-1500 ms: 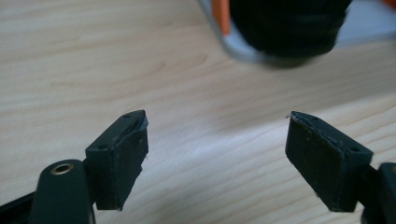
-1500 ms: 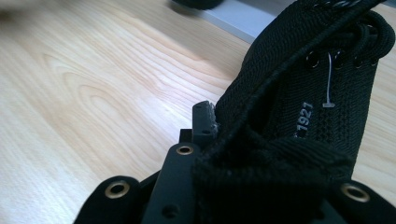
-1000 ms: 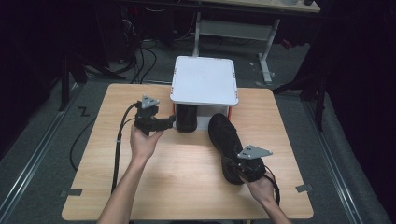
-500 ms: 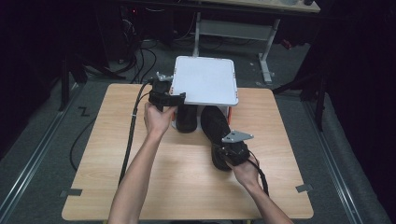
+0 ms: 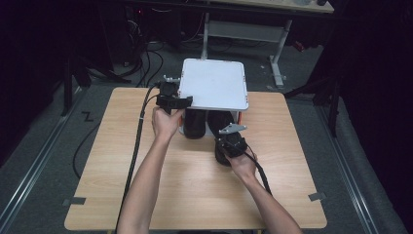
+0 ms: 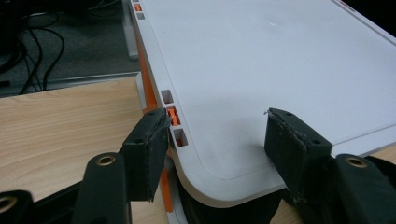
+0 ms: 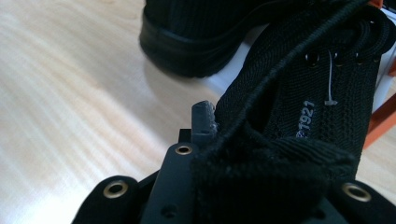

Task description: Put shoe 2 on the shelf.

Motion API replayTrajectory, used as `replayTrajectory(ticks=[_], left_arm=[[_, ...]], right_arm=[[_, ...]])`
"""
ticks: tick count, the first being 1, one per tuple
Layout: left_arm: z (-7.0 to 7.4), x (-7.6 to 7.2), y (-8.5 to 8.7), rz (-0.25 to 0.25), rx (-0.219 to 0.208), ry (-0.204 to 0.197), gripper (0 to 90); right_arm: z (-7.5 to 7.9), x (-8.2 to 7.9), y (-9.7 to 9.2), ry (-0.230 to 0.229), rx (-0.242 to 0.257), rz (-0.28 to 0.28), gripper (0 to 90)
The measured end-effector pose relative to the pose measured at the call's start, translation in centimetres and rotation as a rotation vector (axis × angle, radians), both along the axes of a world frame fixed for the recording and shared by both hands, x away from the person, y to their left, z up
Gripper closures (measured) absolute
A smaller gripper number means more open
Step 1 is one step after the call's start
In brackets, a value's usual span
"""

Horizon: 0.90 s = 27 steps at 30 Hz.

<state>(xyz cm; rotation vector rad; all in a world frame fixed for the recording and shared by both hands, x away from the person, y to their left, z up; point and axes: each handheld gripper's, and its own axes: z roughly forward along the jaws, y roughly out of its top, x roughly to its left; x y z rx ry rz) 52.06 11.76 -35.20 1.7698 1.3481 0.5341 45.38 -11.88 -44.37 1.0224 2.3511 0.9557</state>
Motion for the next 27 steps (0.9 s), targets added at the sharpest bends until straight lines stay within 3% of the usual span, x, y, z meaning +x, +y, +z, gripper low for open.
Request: replayTrajectory(ticks=[5, 7, 9, 10, 12, 15, 18, 19, 20, 24, 27], left_arm=[[0.1, -0.2, -0.1, -0.003, 0.034, -0.014, 43.5], [0.2, -0.2, -0.2, -0.005, 0.042, -0.013, 43.7], [0.3, -0.2, -0.2, -0.004, 0.056, -0.014, 45.3], [0.4, -0.2, -0.3, -0.004, 0.068, -0.016, 45.3], [0.5, -0.2, -0.4, -0.003, 0.086, -0.016, 47.0], [0.5, -0.2, -0.5, 0.002, 0.086, -0.016, 47.5], [0.5, -0.1, -0.3, -0.001, 0.074, -0.011, 47.4], [0.4, -0.1, -0.3, -0.002, 0.074, -0.013, 47.4], [0.4, -0.1, -0.3, -0.002, 0.074, -0.013, 47.5], [0.4, -0.2, -0.4, 0.000, 0.084, -0.020, 47.8], [0.4, -0.2, -0.6, 0.001, 0.101, -0.033, 48.5]], right_arm=[[-0.3, 1.5, 0.7, -0.004, -0.017, -0.021, 83.2], [-0.6, 2.0, 0.7, -0.007, -0.012, -0.025, 78.1], [-0.7, 2.2, 0.4, -0.003, 0.017, -0.024, 60.5], [-0.7, 2.2, 0.4, -0.003, 0.017, -0.024, 60.5], [0.4, 1.5, -0.2, -0.025, 0.059, -0.012, 48.3], [1.6, 0.7, -1.2, -0.063, 0.107, 0.009, 43.6], [2.1, 0.1, -1.9, -0.077, 0.117, 0.012, 41.5], [2.3, -0.8, -2.9, -0.113, 0.123, 0.012, 42.0], [2.3, -0.8, -2.9, -0.113, 0.123, 0.012, 42.0], [1.8, -3.1, -5.8, -0.146, 0.147, 0.000, 41.9], [1.2, -3.4, -6.4, -0.136, 0.149, -0.010, 41.7]])
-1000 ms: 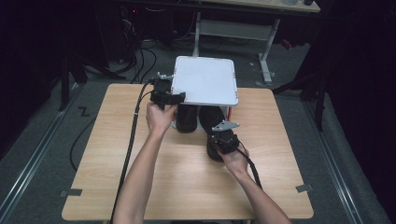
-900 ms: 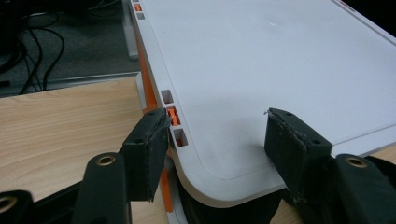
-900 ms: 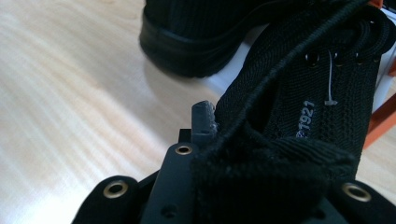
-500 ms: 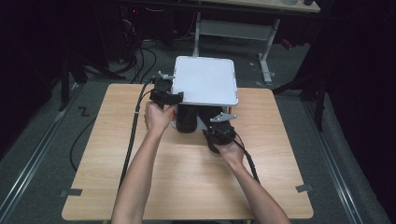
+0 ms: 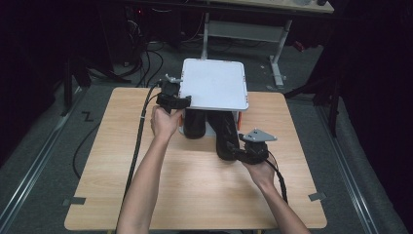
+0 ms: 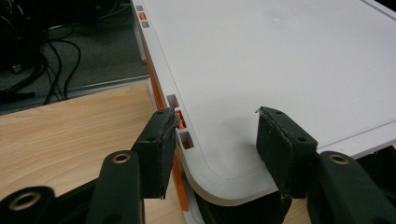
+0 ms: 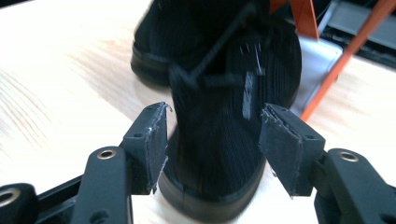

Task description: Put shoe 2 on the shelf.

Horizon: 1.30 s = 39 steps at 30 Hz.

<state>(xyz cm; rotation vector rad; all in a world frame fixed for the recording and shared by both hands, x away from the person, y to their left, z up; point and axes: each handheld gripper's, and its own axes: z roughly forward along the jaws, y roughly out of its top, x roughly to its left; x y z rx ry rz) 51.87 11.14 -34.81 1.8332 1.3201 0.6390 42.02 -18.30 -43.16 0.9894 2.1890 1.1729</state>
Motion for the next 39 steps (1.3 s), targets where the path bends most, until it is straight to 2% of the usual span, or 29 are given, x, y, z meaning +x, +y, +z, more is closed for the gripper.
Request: replayTrajectory(ticks=[1, 2, 4, 6, 10, 11, 14, 17, 23, 30, 31, 36, 39], left_arm=[[0.0, 0.0, 0.0, 0.001, 0.005, 0.000, 48.5], [0.0, 0.0, 0.0, 0.001, -0.002, 0.001, 48.6], [0.0, 0.0, 0.0, 0.000, -0.005, 0.003, 48.6], [0.0, 0.1, 0.1, -0.001, -0.009, 0.007, 48.9], [0.1, 0.0, 0.1, -0.003, -0.014, 0.013, 49.5], [0.0, 0.1, 0.1, -0.004, -0.016, 0.014, 49.6], [0.0, 0.1, 0.2, -0.007, -0.020, 0.017, 49.8], [0.0, 0.1, 0.3, -0.006, -0.026, 0.017, 49.9], [0.0, 0.0, 0.4, -0.010, -0.031, 0.015, 50.7], [-0.1, -0.1, 0.5, -0.008, -0.043, 0.015, 51.5], [-0.1, -0.1, 0.5, -0.008, -0.044, 0.016, 51.5], [0.0, -0.1, 0.6, -0.007, -0.044, 0.018, 52.3], [-0.1, -0.1, 0.6, -0.004, -0.045, 0.017, 52.4]], right_arm=[[-0.3, 0.2, -0.1, 0.019, -0.001, -0.002, 41.7], [-1.0, 0.9, -0.1, 0.065, -0.003, 0.002, 43.1], [-1.3, 1.3, 0.1, 0.083, 0.000, 0.007, 44.6], [-1.5, 2.0, 0.6, 0.107, 0.009, 0.011, 54.1], [-1.2, 2.6, 2.2, 0.094, -0.006, 0.016, 69.5], [-1.1, 2.7, 2.6, 0.088, -0.022, 0.010, 71.7], [-0.9, 3.6, 3.6, 0.079, -0.026, -0.003, 77.0], [-0.6, 4.1, 4.0, 0.065, -0.023, -0.021, 77.6], [-0.8, 6.3, 4.8, 0.066, -0.012, -0.076, 78.1], [-0.9, 7.9, 5.3, 0.069, -0.006, -0.101, 77.9], [-0.9, 8.5, 5.6, 0.063, -0.024, -0.104, 77.8], [-1.0, 9.3, 5.7, 0.059, -0.016, -0.111, 77.3], [-1.0, 9.7, 5.9, 0.052, -0.030, -0.111, 76.0]])
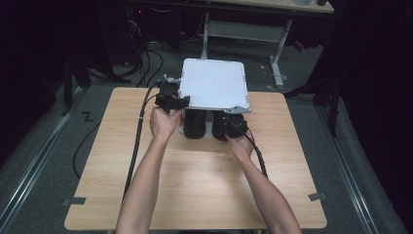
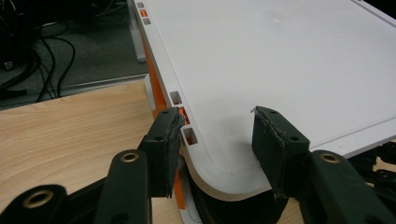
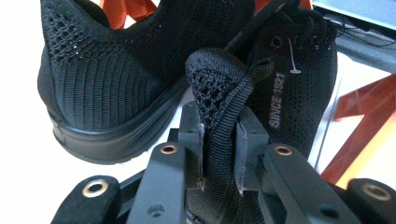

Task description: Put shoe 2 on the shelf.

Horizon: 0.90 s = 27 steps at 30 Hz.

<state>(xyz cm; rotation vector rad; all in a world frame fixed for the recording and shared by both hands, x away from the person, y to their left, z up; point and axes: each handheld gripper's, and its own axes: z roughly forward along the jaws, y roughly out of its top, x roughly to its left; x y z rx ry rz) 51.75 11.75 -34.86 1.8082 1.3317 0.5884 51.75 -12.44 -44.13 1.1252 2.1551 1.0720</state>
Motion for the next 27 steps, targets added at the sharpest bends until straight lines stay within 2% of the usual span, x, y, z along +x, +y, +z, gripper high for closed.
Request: replayTrajectory(ticks=[5, 6, 8, 10, 12, 14, 16, 18, 20, 23, 27], left_arm=[[0.0, -0.1, 0.0, 0.007, -0.006, -0.003, 52.6], [0.0, -0.1, 0.0, 0.005, 0.003, -0.008, 52.6], [0.0, -0.2, -0.1, 0.006, 0.019, -0.017, 52.7], [0.0, -0.2, -0.1, 0.000, 0.006, -0.009, 51.3], [0.0, -0.1, 0.1, -0.001, -0.007, 0.000, 45.2], [0.1, -0.2, 0.2, 0.001, 0.000, 0.002, 43.0], [0.1, -0.3, 0.5, -0.006, -0.024, 0.010, 39.7], [0.2, -0.4, 0.6, -0.014, -0.030, 0.007, 38.2], [0.4, -0.7, 0.7, -0.012, -0.021, -0.013, 36.8], [0.9, -1.4, 1.0, -0.027, -0.055, -0.038, 35.5], [1.6, -2.4, 1.5, -0.038, -0.057, -0.074, 34.4]], right_arm=[[0.0, 0.4, 0.2, 0.007, -0.015, 0.010, 74.2], [0.0, 0.4, 0.3, 0.010, -0.012, 0.009, 71.5], [0.1, 0.3, 0.3, 0.016, -0.006, 0.003, 59.7], [0.3, 0.1, 0.0, 0.028, 0.014, 0.009, 52.7], [1.0, -0.6, -0.7, 0.028, 0.046, 0.029, 48.7], [1.6, -1.3, -1.3, 0.001, 0.063, 0.040, 49.6], [2.1, -1.9, -1.9, -0.012, 0.070, 0.052, 51.3], [2.4, -2.1, -2.3, -0.014, 0.075, 0.056, 52.1], [2.7, -2.5, -2.9, -0.022, 0.081, 0.062, 53.2], [3.3, -3.1, -4.0, -0.025, 0.101, 0.061, 55.1], [4.1, -3.7, -5.5, -0.040, 0.135, 0.063, 56.0]])
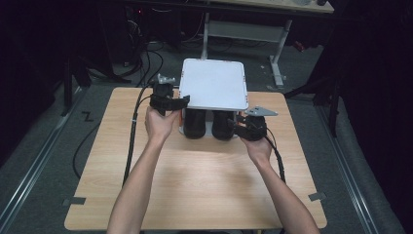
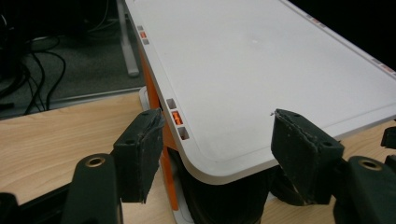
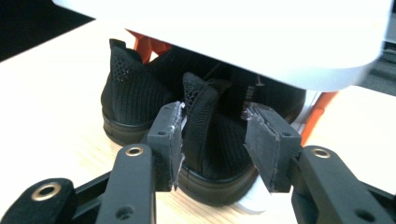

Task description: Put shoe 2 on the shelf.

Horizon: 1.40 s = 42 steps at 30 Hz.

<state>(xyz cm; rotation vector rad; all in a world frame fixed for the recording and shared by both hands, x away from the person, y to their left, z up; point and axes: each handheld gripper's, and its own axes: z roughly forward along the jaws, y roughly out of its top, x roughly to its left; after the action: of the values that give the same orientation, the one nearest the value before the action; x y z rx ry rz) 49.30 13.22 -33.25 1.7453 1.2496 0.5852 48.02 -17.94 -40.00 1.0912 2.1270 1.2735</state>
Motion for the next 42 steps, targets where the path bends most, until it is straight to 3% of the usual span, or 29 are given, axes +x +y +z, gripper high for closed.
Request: replayTrajectory(ticks=[10, 15, 20, 30, 42], left_arm=[[0.7, -3.1, 1.5, -0.022, -0.025, -0.070, 32.3], [0.7, -5.0, 2.6, -0.025, -0.022, -0.101, 31.3], [0.6, -6.3, 3.4, -0.034, -0.013, -0.124, 29.7], [-0.6, -8.9, 5.2, -0.035, -0.020, -0.131, 28.0], [-3.0, -11.0, 7.1, -0.016, -0.023, -0.086, 25.5]], right_arm=[[1.6, -1.9, -3.9, -0.020, 0.066, -0.029, 52.7], [2.6, -3.0, -5.9, -0.053, 0.112, -0.048, 48.4], [3.1, -3.8, -7.2, -0.077, 0.126, -0.059, 47.0], [3.2, -5.4, -9.7, -0.089, 0.155, -0.080, 45.3], [1.9, -7.4, -12.5, -0.084, 0.178, -0.112, 43.8]])
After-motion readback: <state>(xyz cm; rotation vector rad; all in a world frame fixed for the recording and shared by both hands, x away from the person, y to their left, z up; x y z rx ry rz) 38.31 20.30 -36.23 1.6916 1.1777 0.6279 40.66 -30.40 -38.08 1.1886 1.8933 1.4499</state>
